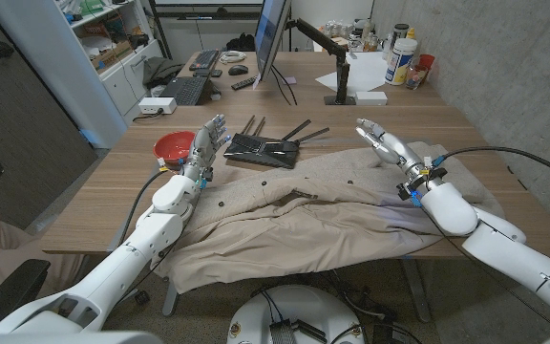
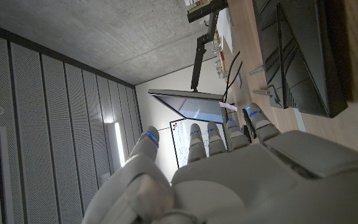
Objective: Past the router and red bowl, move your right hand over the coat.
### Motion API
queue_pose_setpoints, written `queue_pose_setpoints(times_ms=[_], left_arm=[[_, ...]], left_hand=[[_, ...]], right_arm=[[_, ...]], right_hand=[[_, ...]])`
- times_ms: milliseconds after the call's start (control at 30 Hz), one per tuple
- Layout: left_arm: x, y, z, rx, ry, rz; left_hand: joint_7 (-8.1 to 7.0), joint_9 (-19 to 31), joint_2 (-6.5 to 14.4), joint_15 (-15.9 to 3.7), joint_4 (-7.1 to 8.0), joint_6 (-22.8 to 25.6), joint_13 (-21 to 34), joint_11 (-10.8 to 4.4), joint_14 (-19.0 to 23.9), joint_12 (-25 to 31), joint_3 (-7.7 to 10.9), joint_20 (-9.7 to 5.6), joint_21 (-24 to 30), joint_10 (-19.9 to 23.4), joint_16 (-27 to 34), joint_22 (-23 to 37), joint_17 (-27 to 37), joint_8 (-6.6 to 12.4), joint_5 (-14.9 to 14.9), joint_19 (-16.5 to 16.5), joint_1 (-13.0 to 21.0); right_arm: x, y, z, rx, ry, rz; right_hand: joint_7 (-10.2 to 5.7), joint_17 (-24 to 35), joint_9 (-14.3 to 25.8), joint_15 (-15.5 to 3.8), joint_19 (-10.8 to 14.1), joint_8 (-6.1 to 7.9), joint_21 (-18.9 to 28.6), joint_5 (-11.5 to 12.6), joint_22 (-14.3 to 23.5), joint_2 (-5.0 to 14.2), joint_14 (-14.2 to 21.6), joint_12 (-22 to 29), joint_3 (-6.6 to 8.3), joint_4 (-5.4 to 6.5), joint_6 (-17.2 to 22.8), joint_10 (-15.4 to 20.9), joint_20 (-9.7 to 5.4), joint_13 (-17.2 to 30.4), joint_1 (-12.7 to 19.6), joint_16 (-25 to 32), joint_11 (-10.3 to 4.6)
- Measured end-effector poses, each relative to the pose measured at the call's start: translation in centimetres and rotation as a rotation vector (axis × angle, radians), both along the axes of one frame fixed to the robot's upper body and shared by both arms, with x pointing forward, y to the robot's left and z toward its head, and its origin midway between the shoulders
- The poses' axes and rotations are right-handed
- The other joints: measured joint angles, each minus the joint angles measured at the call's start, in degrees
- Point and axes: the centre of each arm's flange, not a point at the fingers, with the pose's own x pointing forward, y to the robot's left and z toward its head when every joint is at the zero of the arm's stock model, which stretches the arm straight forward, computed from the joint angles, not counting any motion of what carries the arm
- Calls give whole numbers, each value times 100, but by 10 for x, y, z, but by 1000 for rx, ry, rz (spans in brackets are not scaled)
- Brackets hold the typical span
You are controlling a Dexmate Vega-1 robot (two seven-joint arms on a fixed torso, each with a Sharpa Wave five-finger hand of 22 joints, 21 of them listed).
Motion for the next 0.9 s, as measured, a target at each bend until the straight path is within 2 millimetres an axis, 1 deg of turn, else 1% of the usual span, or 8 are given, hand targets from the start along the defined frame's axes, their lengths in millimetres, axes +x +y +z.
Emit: queue_pose_setpoints(times_ms=[167,200,267,500,600,800,867,900], left_arm=[[0,0,0,-1,-2,0],[-1,0,0,-1,-3,0],[-1,0,0,-1,-3,0],[-1,0,1,-2,-4,1],[-1,0,1,-2,-4,1],[-1,0,1,-3,-5,1],[-1,0,1,-3,-5,1],[-1,0,1,-3,-5,1]], left_hand=[[0,0,-21,0,0,0,0,0,0,0,0,0,0,0,0,0,0,0,0,0,-21],[0,0,-21,0,0,0,0,0,0,0,0,0,0,0,0,0,0,0,0,0,-21],[0,0,-21,0,0,0,1,0,0,0,0,0,0,0,0,0,0,0,0,0,-21],[0,0,-21,0,0,0,1,0,0,0,0,0,0,0,0,0,0,0,0,0,-21],[0,0,-21,0,0,0,1,0,0,0,0,0,0,0,0,0,0,0,0,0,-21],[0,0,-21,0,0,0,1,0,0,0,0,0,-39,0,0,0,0,0,0,0,-21],[0,0,-21,0,0,0,1,0,0,0,0,0,-39,0,0,0,0,0,0,0,-21],[0,0,-21,0,0,0,1,0,0,0,0,0,-39,0,0,0,0,0,0,0,-21]], right_arm=[[-2,1,-1,-17,-12,-10],[-3,1,-2,-21,-16,-15],[-3,1,-2,-27,-20,-21],[-6,3,-3,-51,-38,-39],[-6,4,-3,-64,-46,-46],[-7,5,-5,-79,-53,-52],[-8,5,-5,-87,-56,-54],[-8,5,-6,-91,-57,-55]], right_hand=[[-22,0,0,20,-21,0,0,0,0,-25,-62,-33,2,-2,-21,-65,-21,0,25,0,-2],[-33,0,0,18,-42,0,0,0,0,-24,-63,-33,24,-23,-32,-82,-20,0,24,0,-20],[-41,0,0,28,-71,0,0,0,0,-24,-72,-33,1,-47,-41,-91,10,0,24,0,-29],[-41,1,0,31,-91,0,1,0,0,-46,-113,-33,0,-47,-41,-93,-11,0,46,0,-25],[-41,-27,0,1,-104,0,1,0,0,-46,-143,-33,24,-71,-41,-124,-24,0,46,0,-39],[-72,-27,0,42,-132,0,1,0,0,-99,-184,-33,10,-122,-72,-156,-11,0,99,0,-45],[-48,-27,0,30,-135,0,1,0,0,-128,-195,-33,-9,-149,-96,-175,-8,0,128,0,-31],[-71,-27,0,19,-168,0,1,0,0,-128,-206,-32,-6,-152,-132,-195,-2,0,128,0,-51]])
